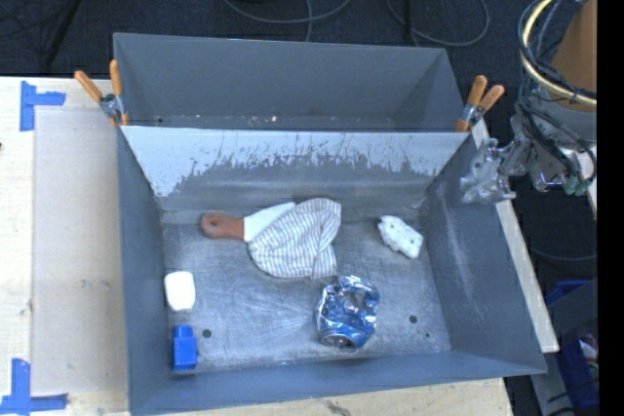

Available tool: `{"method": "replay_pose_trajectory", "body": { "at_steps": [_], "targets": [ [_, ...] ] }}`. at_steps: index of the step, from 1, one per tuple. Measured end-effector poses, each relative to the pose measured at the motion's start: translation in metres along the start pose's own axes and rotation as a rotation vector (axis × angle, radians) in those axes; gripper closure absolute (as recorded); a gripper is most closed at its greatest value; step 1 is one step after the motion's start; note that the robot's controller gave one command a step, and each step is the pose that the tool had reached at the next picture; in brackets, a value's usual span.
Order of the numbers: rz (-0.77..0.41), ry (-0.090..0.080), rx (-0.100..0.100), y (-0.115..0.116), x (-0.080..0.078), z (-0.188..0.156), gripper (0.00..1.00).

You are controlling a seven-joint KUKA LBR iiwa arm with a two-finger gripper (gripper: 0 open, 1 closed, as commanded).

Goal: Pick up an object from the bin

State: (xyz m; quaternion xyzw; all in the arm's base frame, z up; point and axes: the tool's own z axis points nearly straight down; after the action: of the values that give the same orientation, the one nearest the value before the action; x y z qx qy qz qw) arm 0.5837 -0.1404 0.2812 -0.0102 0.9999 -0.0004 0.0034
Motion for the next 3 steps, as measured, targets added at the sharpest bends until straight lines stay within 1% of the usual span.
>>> {"method": "replay_pose_trajectory", "body": {
  "at_steps": [1,2,3],
  "targets": [
    [-0.216,0.004,-0.001,0.024,0.042,0.055,1.0],
    [-0.289,0.008,-0.004,0.038,0.081,0.092,1.0],
    [-0.273,0.007,-0.002,0.037,0.057,0.114,1.0]
  ]
}}
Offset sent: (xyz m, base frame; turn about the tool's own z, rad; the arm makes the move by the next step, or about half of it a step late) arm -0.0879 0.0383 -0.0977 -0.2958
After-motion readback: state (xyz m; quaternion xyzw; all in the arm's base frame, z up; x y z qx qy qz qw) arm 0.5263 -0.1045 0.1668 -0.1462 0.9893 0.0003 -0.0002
